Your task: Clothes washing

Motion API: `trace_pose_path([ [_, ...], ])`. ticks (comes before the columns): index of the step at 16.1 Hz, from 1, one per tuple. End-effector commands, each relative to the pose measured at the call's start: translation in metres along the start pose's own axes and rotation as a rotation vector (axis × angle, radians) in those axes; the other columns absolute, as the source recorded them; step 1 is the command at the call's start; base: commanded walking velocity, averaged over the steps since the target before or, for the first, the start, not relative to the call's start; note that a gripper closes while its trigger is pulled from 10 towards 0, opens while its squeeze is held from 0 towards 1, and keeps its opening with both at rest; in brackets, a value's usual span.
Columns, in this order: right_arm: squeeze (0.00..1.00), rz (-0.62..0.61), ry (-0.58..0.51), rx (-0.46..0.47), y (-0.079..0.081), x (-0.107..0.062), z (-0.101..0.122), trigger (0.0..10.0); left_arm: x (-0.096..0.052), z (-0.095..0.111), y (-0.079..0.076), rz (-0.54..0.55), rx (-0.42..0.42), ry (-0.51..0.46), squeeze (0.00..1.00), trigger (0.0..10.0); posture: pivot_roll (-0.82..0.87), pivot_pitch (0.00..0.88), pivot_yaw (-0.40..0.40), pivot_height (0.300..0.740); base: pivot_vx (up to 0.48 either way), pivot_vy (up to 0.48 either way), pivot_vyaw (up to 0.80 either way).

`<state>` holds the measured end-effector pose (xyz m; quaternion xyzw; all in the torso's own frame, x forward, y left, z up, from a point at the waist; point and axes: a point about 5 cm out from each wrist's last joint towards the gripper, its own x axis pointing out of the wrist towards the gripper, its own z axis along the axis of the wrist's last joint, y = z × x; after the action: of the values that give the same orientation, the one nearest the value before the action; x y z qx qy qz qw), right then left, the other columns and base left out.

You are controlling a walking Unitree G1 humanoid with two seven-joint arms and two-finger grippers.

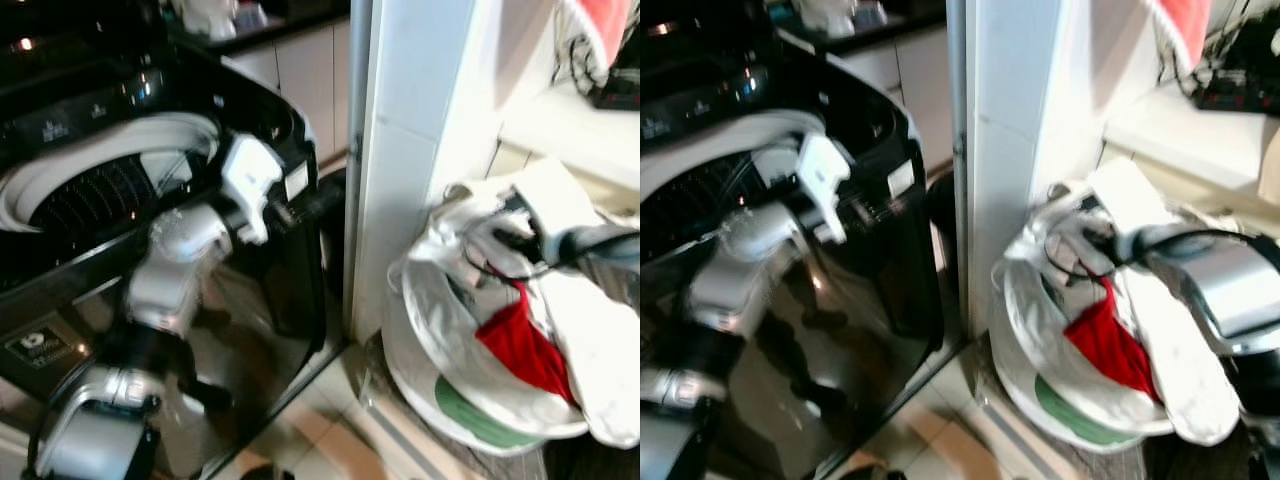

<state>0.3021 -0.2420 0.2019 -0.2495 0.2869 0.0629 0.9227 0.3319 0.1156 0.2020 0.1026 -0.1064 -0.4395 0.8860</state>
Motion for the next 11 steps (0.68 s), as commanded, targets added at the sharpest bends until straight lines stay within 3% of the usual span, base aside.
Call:
trace_pose_path([
  [1, 1.0, -0.035, -0.003, 0.023, -0.012, 0.002, -0.004, 10.0, 0.0, 0.008, -0.01, -0.059, -0.023, -0.022, 0.0, 10.0, -0.11, 0.0, 0.108, 0.74, 0.0, 0.0, 0.0],
  [2, 1.0, -0.035, -0.003, 0.023, -0.012, 0.002, -0.004, 10.0, 0.0, 0.008, -0.01, -0.059, -0.023, -0.022, 0.0, 10.0, -0.11, 0.0, 0.108, 0.74, 0.0, 0.0, 0.0],
  [6, 1.0, -0.036, 0.099, 0.075, -0.024, 0.014, -0.032, 10.0, -0.011, 0.012, -0.049, -0.171, -0.153, -0.012, 0.0, 10.0, -0.1, 0.0, 0.095, 0.74, 0.0, 0.0, 0.0],
  [7, 0.77, -0.031, 0.113, 0.082, -0.025, 0.016, -0.036, 10.0, -0.013, 0.013, -0.054, -0.199, -0.168, -0.006, 0.0, 10.0, -0.1, 0.0, 0.094, 0.74, 0.0, 0.0, 0.0],
  [8, 0.0, -0.026, 0.142, 0.097, -0.025, 0.022, -0.046, 10.0, -0.016, 0.015, -0.063, -0.242, -0.19, 0.0, 0.0, 10.0, -0.1, 0.0, 0.092, 0.74, 0.0, 0.0, 0.0],
  [10, 0.0, -0.015, 0.157, 0.131, -0.025, 0.027, -0.054, 10.0, -0.017, 0.017, -0.067, -0.251, -0.205, -0.002, 0.0, 10.0, -0.1, 0.0, 0.089, 0.74, 0.0, 0.0, 0.0],
  [11, 0.0, -0.015, 0.164, 0.142, -0.026, 0.029, -0.057, 4.2, -0.017, 0.017, -0.068, -0.247, -0.208, -0.001, 0.0, 10.0, -0.09, 0.0, 0.086, 0.74, 0.0, 0.0, 0.0],
])
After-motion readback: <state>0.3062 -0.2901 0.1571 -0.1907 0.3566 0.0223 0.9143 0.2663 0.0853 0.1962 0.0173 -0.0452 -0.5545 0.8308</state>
